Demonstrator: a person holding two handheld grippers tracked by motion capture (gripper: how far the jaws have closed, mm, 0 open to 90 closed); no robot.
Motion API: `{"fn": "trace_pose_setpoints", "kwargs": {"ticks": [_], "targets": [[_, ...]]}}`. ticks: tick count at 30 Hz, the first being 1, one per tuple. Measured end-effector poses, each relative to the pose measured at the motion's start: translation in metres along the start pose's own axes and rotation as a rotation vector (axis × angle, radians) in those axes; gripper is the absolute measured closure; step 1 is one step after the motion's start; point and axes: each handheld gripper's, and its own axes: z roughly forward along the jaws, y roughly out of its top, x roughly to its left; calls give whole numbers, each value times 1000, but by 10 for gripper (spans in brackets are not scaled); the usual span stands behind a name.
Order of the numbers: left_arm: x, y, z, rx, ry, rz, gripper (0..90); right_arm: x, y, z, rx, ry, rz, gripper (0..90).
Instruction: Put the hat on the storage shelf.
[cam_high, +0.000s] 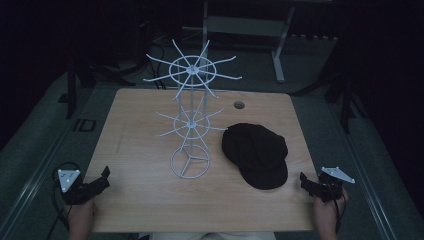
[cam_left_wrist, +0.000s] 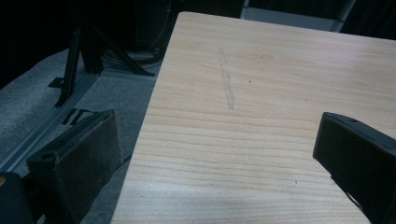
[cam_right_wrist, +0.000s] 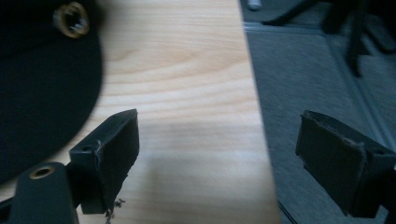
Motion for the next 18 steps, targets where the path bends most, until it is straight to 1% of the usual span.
{"fn": "trace_pose_setpoints", "kwargs": {"ticks": [2, 3, 5, 6, 8, 10, 11, 13, 14, 15, 18], "targets": [[0, 0, 0, 0, 0, 0, 14, 1, 0, 0, -7, 5, -5, 132], [0, 0, 0, 0, 0, 0, 14, 4, 3, 3, 2, 32, -21, 130], [0, 0, 0, 1, 1, 0, 14, 5, 5, 3, 10, 32, -23, 131], [0, 0, 0, 1, 1, 2, 15, 7, 13, 2, 4, 84, -4, 132], [0, 0, 0, 1, 1, 1, 15, 9, 16, 1, -1, 81, -10, 137], [0, 0, 0, 0, 1, 1, 14, 14, 27, -2, -16, 92, -37, 140], [0, 0, 0, 0, 1, 1, 15, 17, 37, -4, -28, 113, -40, 140], [0, 0, 0, -1, 0, 1, 15, 21, 47, -6, -51, 153, -21, 136], [0, 0, 0, 0, 0, 0, 15, 23, 53, -7, -60, 156, -24, 136], [0, 0, 0, 0, 0, 0, 15, 23, 53, -7, -60, 156, -24, 136], [0, 0, 0, 0, 0, 0, 14, 31, 68, -9, -96, 182, -19, 134]]}}
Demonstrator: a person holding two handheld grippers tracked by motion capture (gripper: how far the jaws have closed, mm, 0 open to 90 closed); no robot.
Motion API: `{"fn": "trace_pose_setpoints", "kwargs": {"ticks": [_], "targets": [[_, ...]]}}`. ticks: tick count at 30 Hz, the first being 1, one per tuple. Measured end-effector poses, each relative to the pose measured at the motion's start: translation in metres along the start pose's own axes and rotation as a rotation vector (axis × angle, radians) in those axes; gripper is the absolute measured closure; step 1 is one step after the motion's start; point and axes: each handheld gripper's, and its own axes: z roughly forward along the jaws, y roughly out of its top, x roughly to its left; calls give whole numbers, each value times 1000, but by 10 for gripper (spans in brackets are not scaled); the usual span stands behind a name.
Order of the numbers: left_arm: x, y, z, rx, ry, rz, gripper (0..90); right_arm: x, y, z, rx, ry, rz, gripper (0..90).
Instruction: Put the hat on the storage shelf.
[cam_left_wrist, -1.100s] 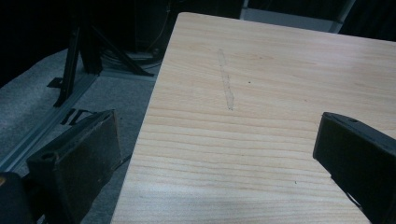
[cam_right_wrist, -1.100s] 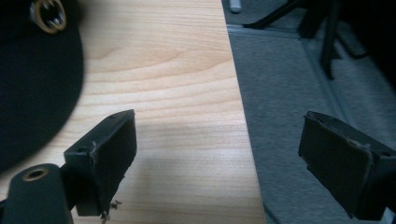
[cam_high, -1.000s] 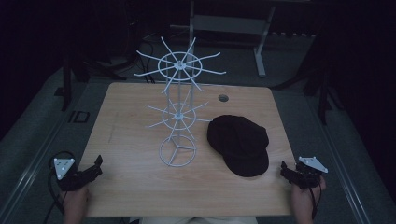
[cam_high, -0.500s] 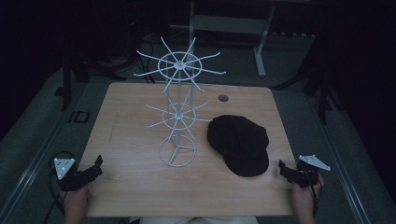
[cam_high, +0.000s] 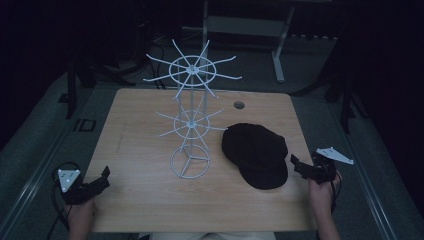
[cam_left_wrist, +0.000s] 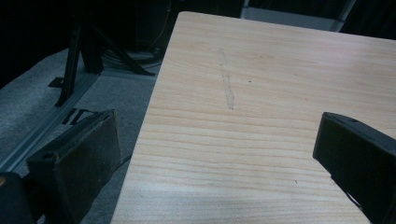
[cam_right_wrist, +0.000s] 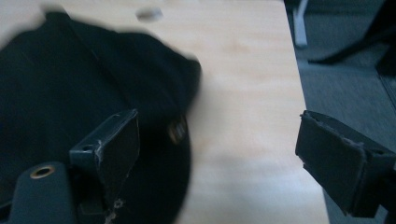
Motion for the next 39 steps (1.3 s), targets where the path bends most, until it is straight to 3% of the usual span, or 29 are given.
{"fn": "trace_pose_setpoints", "kwargs": {"ticks": [3, 6, 8, 17, 26, 29, 39], "targets": [[0, 0, 0, 0, -1, 0, 15, 10, 19, 5, 5, 22, 6, 134], [0, 0, 0, 1, -1, -1, 14, 21, 32, 13, 30, 3, -7, 127], [0, 0, 0, 1, -2, -1, 15, 28, 39, 18, 32, 45, -23, 111], [0, 0, 0, 2, -4, -1, 15, 53, 63, 43, 40, 103, -28, 156], [1, 0, 0, 1, -6, -3, 14, 81, 75, 71, 86, 168, -54, 184], [1, 0, 0, 1, -7, -3, 15, 89, 78, 79, 107, 173, -74, 200], [1, 0, 0, -1, -8, -4, 14, 109, 87, 107, 164, 128, -144, 245]]}}
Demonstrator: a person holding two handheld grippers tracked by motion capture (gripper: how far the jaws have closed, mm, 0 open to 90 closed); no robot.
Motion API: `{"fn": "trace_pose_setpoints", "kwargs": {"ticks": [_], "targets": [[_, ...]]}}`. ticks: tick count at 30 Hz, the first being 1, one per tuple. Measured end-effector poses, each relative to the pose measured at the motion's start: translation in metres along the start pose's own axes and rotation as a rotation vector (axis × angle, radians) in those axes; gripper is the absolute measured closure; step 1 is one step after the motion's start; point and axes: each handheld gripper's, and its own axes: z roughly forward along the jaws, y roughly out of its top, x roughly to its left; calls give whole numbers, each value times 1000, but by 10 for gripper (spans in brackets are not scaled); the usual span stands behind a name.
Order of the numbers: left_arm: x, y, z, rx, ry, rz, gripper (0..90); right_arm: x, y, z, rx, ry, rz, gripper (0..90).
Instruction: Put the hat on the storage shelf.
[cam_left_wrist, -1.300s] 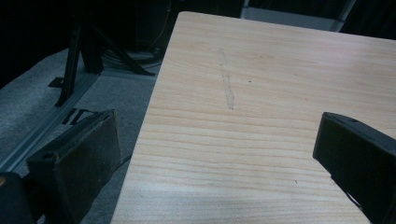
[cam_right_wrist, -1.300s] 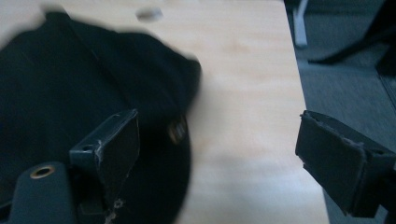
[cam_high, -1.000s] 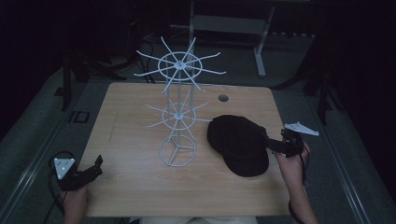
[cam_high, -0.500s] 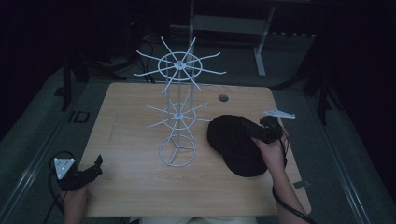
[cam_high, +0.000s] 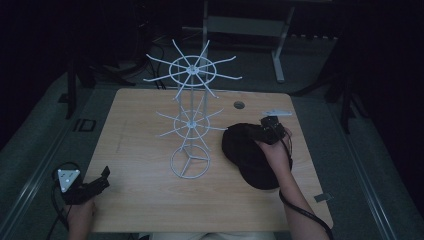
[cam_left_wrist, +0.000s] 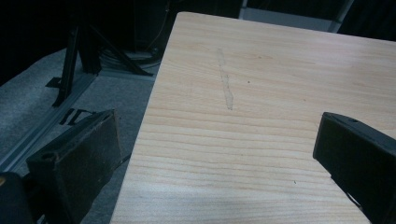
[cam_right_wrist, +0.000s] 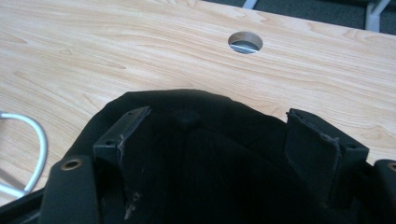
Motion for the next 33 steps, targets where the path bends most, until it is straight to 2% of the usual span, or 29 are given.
{"fn": "trace_pose_setpoints", "kwargs": {"ticks": [2, 8, 14, 17, 20, 23, 25, 29, 31, 33], "targets": [[0, 0, 0, 0, 0, 0, 15, 1, 1, 5, 14, 4, 1, 273], [0, 0, 0, 1, 1, -1, 15, 2, 0, 19, 70, 27, 5, 282], [0, 0, 0, 4, 2, -1, 14, 2, -6, 30, 118, 28, -2, 328], [0, 0, 1, 4, 4, -3, 14, 3, -8, 34, 137, 20, -22, 367], [0, 0, 1, 5, 5, -3, 15, 5, -8, 35, 164, 15, -44, 464], [0, 0, 1, 4, 4, -4, 15, 9, -9, 38, 203, 3, -84, 608], [0, 0, 1, 4, 4, -4, 14, 10, -9, 40, 220, 9, -95, 663], [0, 0, 1, 5, 4, -6, 14, 10, -10, 36, 201, 19, -92, 700], [0, 0, 1, 5, 4, -5, 14, 8, -9, 28, 150, 30, -84, 718], [0, 0, 1, 5, 5, -5, 15, 6, -9, 22, 122, 38, -66, 730]]}}
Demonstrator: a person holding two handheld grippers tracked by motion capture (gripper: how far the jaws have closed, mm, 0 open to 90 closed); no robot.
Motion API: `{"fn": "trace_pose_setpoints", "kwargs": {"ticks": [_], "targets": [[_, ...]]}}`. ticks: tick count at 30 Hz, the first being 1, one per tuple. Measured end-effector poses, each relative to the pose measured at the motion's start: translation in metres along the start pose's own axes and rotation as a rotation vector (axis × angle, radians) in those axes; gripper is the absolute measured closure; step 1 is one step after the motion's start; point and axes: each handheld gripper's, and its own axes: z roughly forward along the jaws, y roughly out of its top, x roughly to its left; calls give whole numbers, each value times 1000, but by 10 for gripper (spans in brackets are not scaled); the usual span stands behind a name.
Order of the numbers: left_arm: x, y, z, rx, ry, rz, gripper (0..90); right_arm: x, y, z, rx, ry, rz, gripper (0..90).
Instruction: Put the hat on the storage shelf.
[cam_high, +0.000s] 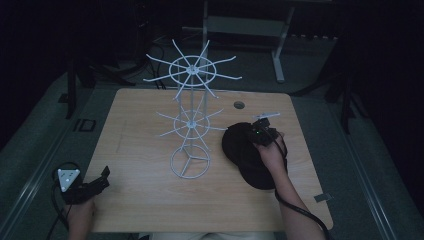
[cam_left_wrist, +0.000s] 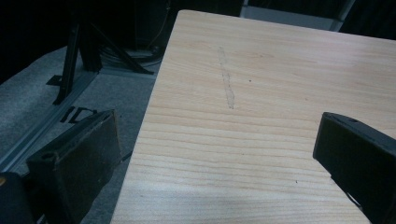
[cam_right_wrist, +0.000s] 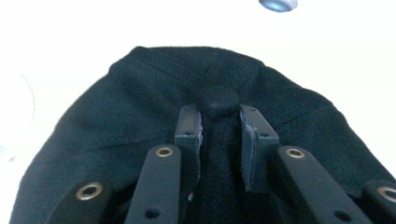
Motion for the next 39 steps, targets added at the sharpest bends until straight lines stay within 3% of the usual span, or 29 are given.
{"fn": "trace_pose_setpoints", "kwargs": {"ticks": [23, 36, 37, 39], "targets": [[0, 0, 0, -1, 2, 2, 14, -15, -8, -71, -240, -12, 43, 741], [-1, 0, 0, -1, 1, 4, 14, -16, -12, -129, -404, 18, 64, 741], [-1, 0, 0, 1, 2, 5, 15, -15, -11, -140, -430, 21, 61, 741], [0, 0, 0, 0, 1, 4, 14, -15, -11, -143, -440, 24, 61, 741]]}}
